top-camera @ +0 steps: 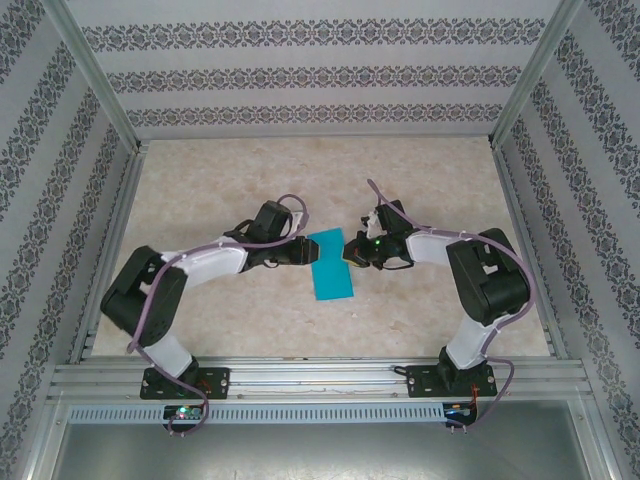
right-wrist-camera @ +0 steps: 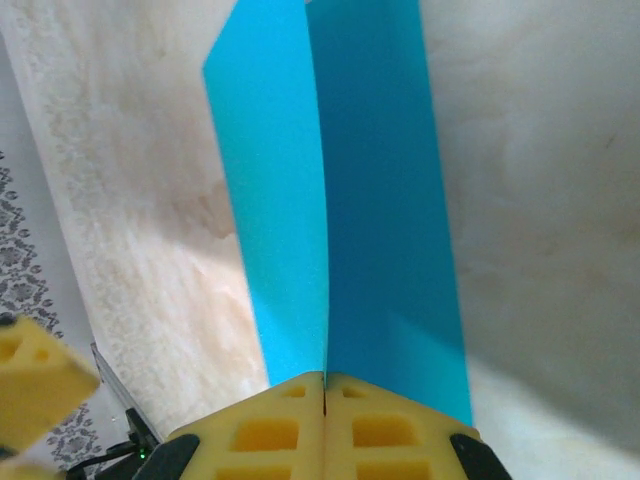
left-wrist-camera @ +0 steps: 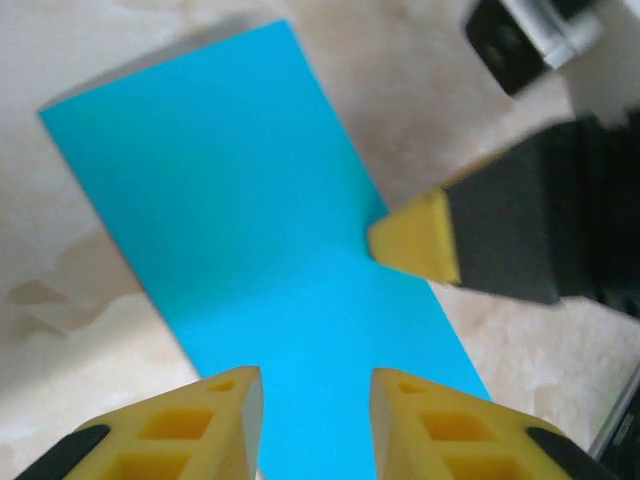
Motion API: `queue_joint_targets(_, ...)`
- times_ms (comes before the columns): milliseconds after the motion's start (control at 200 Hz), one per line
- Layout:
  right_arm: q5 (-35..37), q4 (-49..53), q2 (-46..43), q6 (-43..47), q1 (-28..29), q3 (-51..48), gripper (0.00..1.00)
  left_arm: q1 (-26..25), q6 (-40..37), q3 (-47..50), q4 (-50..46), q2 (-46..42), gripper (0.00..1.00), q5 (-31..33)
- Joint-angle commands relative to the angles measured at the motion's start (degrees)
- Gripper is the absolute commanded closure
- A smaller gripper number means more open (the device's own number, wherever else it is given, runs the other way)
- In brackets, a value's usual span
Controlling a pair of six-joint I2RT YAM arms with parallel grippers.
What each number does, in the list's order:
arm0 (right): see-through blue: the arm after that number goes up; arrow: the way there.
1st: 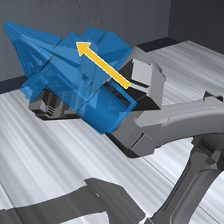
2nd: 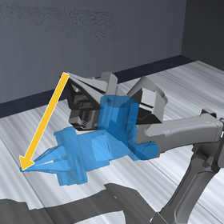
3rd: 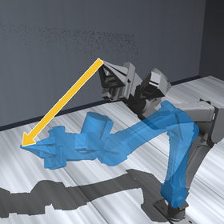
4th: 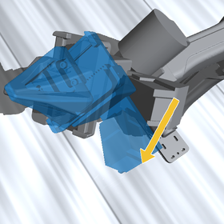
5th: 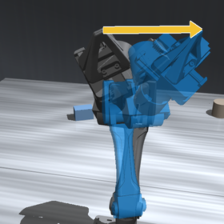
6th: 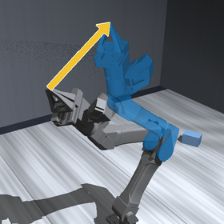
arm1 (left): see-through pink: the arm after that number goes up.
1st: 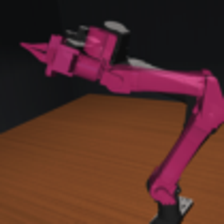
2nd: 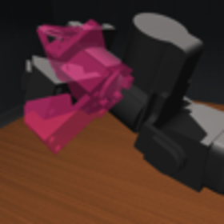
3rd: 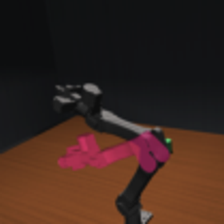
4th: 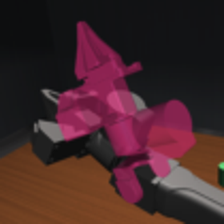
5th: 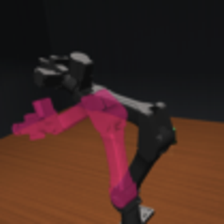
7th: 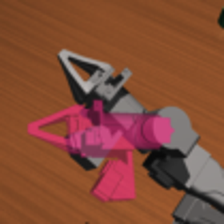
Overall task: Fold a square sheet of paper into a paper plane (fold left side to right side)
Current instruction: Fold the triangle a second time at the center of the table.
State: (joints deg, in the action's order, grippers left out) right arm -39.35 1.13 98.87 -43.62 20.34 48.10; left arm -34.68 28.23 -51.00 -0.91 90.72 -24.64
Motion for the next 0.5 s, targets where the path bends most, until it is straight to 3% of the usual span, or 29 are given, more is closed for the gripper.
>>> queue_joint_targets(0, -0.8, 1.6, -2.4, -2.0, -0.6, -1.4, 1.0, -6.2, -6.7, 2.0, -3.5, -3.7, 0.57, 5.7)
queue_joint_targets(220, -0.2, 2.2, -3.7, -2.8, -0.5, -1.9, 1.0, -18.4, -9.6, 0.5, -7.1, -4.1, 0.41, 17.7)
queue_joint_targets(495, 0.8, 2.0, -4.5, -3.4, -0.5, -3.0, 1.0, -26.7, -13.2, -10.6, -16.0, 6.3, 0.32, 32.4)
